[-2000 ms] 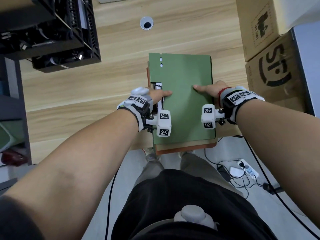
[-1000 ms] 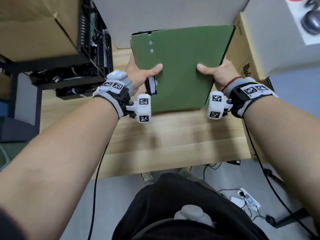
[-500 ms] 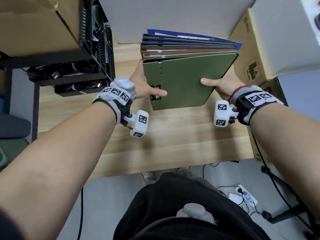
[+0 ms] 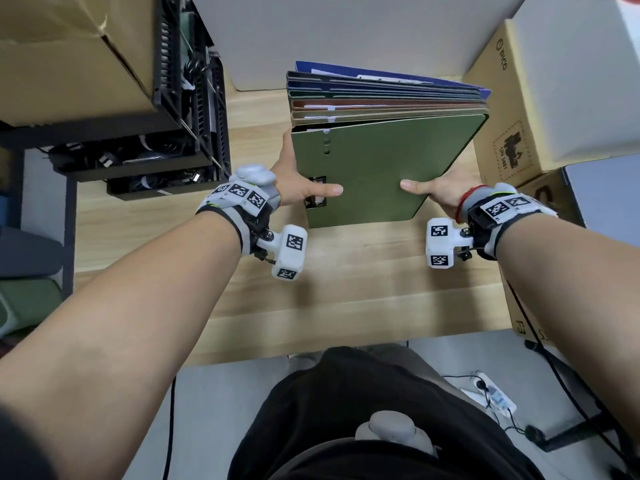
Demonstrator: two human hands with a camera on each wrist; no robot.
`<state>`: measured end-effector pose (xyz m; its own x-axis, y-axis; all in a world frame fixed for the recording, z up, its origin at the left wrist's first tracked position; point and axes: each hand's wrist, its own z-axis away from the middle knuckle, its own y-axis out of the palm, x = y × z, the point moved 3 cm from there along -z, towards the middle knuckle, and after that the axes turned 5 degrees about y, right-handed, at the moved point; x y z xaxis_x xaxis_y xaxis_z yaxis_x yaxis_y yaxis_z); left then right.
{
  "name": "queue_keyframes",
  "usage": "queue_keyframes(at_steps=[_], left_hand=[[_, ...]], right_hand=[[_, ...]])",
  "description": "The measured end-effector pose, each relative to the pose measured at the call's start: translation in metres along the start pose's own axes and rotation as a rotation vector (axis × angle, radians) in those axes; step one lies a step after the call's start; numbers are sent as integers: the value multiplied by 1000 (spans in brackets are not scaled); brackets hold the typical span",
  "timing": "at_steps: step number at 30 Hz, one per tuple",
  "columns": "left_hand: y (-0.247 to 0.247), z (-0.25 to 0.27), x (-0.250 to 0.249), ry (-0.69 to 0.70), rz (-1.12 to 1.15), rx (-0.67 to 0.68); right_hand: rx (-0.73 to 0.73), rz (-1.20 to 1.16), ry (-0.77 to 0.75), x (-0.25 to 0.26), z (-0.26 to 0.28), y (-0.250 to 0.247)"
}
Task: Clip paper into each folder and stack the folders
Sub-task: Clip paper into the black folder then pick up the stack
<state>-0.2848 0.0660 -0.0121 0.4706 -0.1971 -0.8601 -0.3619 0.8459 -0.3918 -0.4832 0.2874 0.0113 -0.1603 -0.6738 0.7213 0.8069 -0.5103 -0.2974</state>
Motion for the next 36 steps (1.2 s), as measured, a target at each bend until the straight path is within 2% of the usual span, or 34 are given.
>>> queue_keyframes(at_steps=[5, 8, 11, 15, 18, 22, 26, 29, 32, 36], left_hand=[[5, 1, 9, 22, -60, -68], [11, -9, -5, -2, -65, -113], [23, -22, -22, -166, 10, -91], [52, -34, -35, -433, 322, -46], [73, -47, -40, -543, 417, -33], [96, -63, -33, -614, 436, -1], [112, -83, -23, -669, 407, -28], [122, -115, 2, -662, 320, -104], [120, -128, -19, -629, 182, -123], [126, -149, -32, -580, 150, -115]], right_hand=[[14, -53, 5, -4, -21, -2], [-10, -126, 26, -4, -31, -8], [-61, -181, 47, -1, -40, -20], [-108, -115, 222, -6, -68, -43], [-127, 82, 358, 0, -77, -55], [-164, 221, 447, -6, -100, -66], [-189, 287, 492, -10, -126, -72], [-215, 344, 481, -5, -141, -75], [-226, 381, 477, -1, -156, -79], [-267, 383, 459, 0, -174, -85]])
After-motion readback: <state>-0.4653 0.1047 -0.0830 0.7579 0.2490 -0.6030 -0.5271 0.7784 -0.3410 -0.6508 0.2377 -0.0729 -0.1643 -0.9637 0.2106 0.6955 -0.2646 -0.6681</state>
